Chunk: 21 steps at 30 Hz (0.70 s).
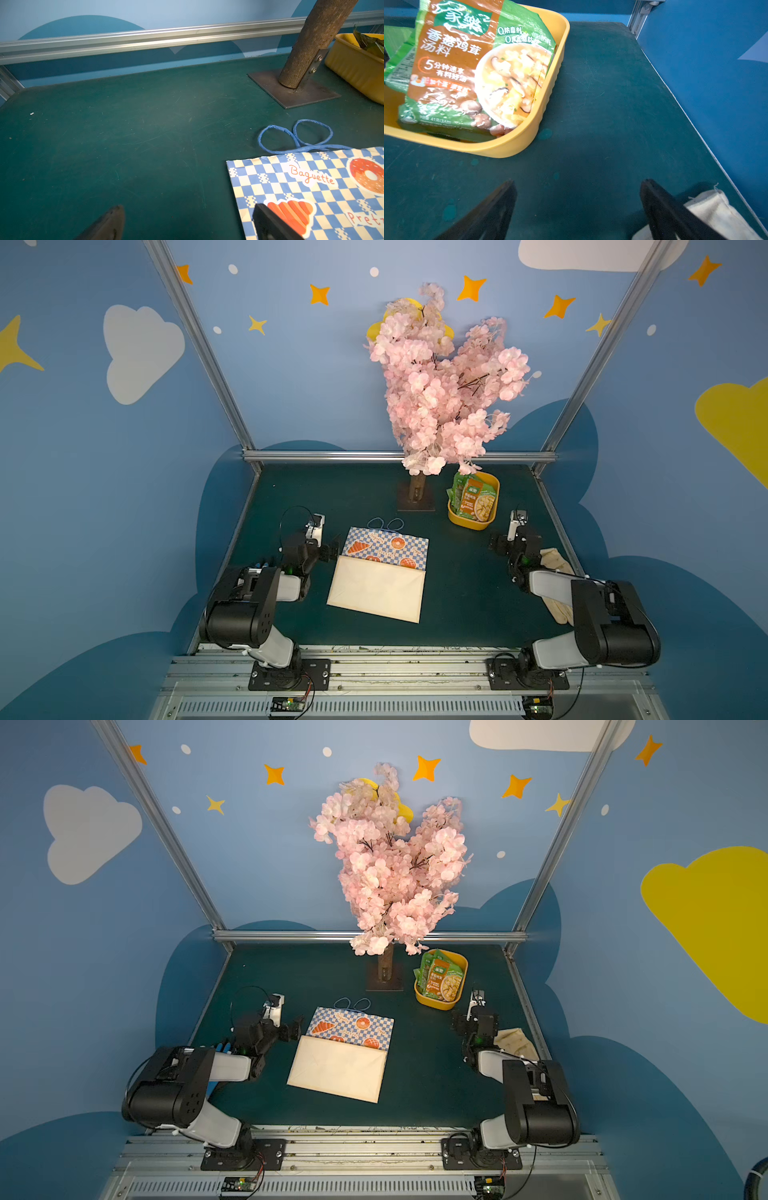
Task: Place the condiment packets inside the bag
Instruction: Open the paper bag at the center of the board.
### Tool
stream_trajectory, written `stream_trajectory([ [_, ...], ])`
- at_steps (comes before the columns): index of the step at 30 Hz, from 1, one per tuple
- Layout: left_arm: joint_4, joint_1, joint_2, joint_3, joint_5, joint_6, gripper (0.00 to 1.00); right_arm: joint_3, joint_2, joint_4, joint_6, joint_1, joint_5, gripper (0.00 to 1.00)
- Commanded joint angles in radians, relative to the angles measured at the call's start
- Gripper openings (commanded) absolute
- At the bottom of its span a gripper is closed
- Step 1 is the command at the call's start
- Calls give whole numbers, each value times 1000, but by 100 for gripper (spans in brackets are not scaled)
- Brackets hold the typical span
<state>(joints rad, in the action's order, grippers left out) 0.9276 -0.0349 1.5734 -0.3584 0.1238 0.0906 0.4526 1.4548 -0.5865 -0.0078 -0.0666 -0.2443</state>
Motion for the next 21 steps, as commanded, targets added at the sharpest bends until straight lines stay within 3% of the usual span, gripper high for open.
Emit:
stream_trajectory([
  [1, -3, -2, -2, -15, 11, 13, 100, 17, 8, 8, -2, 4, 3, 98],
  [17, -3, -1, 0, -16, 12, 12, 100, 14, 4, 6, -4, 5, 5, 98],
  [21, -46, 19, -55, -26, -11, -25, 100, 22, -103, 100, 29, -69, -195, 98],
])
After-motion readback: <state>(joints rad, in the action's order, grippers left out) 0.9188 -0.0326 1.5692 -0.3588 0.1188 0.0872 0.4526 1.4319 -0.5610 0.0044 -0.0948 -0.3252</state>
